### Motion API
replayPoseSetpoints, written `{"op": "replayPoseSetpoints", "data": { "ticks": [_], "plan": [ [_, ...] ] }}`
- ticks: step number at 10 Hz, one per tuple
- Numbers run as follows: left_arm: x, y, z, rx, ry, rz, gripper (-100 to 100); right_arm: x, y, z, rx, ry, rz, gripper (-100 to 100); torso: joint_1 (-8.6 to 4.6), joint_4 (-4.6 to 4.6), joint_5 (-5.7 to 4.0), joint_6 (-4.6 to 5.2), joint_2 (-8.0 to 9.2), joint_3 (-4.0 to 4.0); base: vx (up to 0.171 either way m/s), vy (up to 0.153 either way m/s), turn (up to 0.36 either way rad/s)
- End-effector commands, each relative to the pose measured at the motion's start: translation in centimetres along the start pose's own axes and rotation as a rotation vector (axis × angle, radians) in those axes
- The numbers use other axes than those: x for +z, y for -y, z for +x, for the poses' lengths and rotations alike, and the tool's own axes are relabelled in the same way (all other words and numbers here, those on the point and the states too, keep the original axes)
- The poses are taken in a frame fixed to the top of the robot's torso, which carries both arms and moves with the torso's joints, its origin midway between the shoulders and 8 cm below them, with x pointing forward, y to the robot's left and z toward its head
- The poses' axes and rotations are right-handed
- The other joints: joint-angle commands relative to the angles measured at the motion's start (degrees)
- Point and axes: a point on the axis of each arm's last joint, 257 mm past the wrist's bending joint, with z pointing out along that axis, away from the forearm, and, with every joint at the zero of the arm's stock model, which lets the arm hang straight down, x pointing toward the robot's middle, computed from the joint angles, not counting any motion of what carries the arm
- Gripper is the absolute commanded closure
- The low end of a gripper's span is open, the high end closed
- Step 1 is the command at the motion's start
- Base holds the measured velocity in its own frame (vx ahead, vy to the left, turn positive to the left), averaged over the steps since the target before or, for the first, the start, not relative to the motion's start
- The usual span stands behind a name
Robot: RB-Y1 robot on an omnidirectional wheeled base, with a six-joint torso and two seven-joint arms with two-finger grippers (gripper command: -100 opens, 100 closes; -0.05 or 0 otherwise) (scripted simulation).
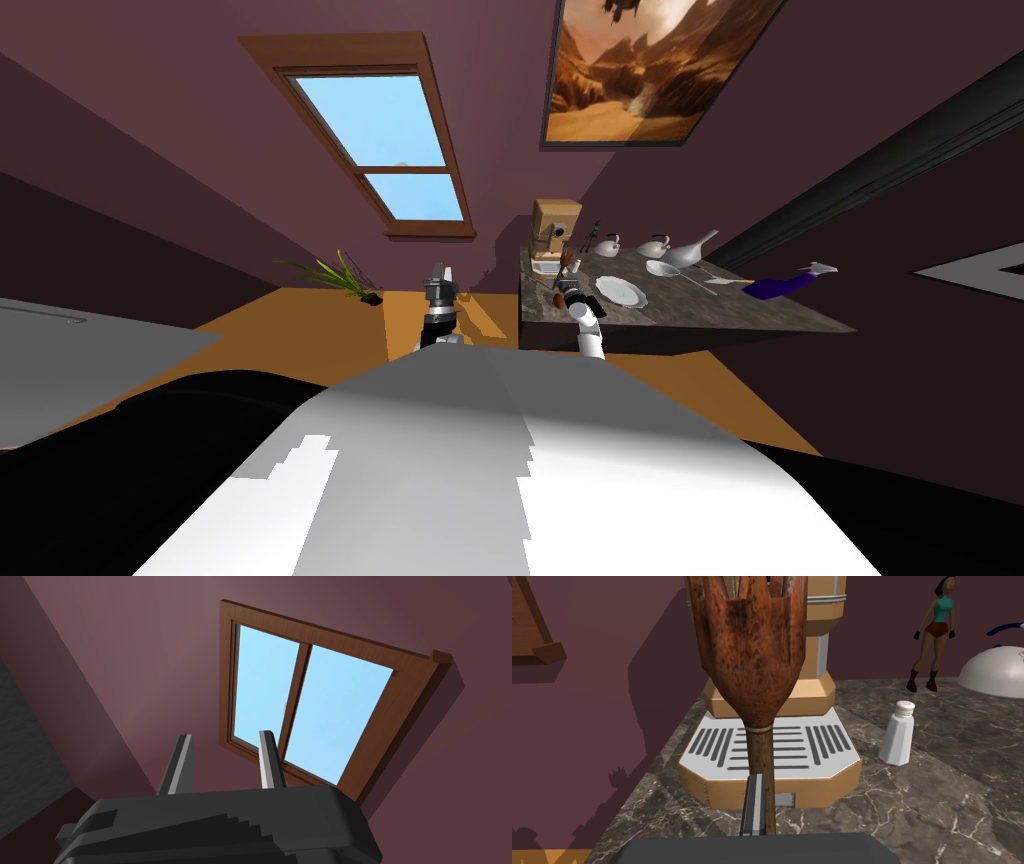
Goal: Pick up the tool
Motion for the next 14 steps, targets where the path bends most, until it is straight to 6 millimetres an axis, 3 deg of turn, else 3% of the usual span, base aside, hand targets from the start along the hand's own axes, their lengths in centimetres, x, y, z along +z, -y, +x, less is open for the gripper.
{"op": "replayPoseSetpoints", "data": {
  "ticks": [1,3,4,5,8,14],
  "plan": [
    [0.0,0.0,0.0,0.0,0.0,0.0,0,0.0,0.0,0.0,0.0,0.0,0.0,100,0.0,0.0,0.0,0.0,0.0,0.0,0.0,0.0,0.0],
    [0.0,0.0,0.0,0.0,0.0,0.0,0,0.0,0.0,0.0,0.0,0.0,0.0,100,0.0,0.0,0.0,0.0,0.02,0.01,0.0,0.0,0.0],
    [0.0,0.0,0.0,0.0,0.0,0.0,0,0.0,0.0,0.0,0.0,0.0,0.0,0,0.0,0.0,0.0,0.0,0.02,0.01,0.0,0.0,0.0],
    [0.0,0.0,0.0,0.0,0.0,0.0,0,-0.2,-1.6,0.1,-0.002,-0.001,-0.019,-100,0.0,0.0,0.0,0.0,0.02,0.01,-0.125,-0.039,0.077],
    [0.0,0.0,0.0,0.0,0.0,0.0,0,-0.4,-2.9,0.5,0.015,-0.011,-0.038,-100,-0.27,0.17,-0.06,0.01,0.77,0.44,-0.197,-0.06,0.091],
    [0.0,0.0,0.0,0.0,0.0,0.0,0,-0.7,-6.1,2.7,0.117,-0.068,-0.088,-100,-0.13,0.19,-0.03,-0.01,0.83,0.49,-0.217,-0.027,0.163]
  ]
}}
